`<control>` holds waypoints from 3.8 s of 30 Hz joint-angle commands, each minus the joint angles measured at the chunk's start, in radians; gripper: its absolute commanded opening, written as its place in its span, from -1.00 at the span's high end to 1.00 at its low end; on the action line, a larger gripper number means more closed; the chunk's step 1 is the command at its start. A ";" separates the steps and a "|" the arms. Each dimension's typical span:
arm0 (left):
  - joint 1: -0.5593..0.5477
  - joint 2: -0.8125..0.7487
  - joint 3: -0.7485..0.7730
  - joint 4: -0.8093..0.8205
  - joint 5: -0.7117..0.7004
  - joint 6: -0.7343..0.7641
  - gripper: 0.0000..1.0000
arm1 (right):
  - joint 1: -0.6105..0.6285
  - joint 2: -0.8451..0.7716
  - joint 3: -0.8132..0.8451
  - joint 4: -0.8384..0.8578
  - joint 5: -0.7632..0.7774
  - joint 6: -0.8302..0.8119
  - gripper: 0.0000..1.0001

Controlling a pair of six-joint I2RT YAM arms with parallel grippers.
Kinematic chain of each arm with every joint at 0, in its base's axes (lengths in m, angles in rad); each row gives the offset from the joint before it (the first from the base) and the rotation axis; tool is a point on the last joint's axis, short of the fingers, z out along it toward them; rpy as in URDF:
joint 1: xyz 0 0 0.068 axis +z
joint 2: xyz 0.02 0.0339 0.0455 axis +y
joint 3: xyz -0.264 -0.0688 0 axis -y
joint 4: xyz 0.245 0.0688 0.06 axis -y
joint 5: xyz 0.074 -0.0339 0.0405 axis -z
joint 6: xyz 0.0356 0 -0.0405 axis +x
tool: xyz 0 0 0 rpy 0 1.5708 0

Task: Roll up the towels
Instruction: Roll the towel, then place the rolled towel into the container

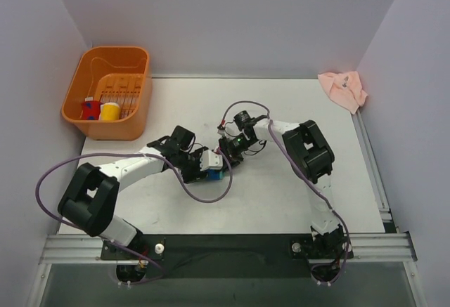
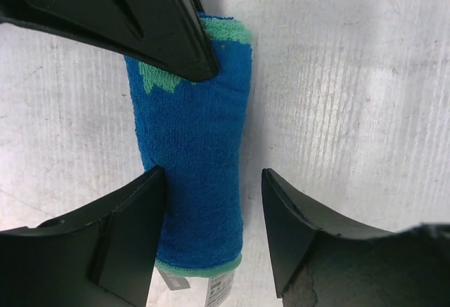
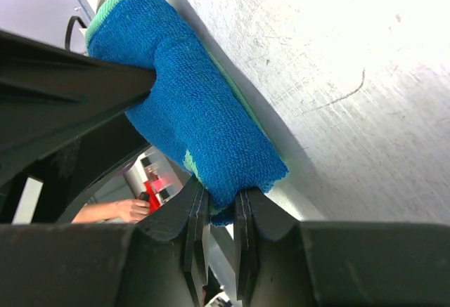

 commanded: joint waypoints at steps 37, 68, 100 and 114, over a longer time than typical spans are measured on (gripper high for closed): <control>-0.065 0.234 0.143 -0.072 -0.054 0.120 0.92 | -0.140 0.022 0.132 -0.034 -0.112 0.075 0.13; 0.789 0.505 1.314 -0.312 0.120 -0.931 1.00 | -0.403 -0.279 0.046 -0.322 0.107 -0.227 -1.00; 0.865 0.536 1.134 -0.171 0.038 -1.022 1.00 | -0.521 -0.559 -0.212 -0.443 0.489 -0.755 -1.00; 0.958 0.395 1.007 0.035 0.117 -0.974 1.00 | -0.522 -0.636 -0.234 -0.475 0.521 -0.833 -1.00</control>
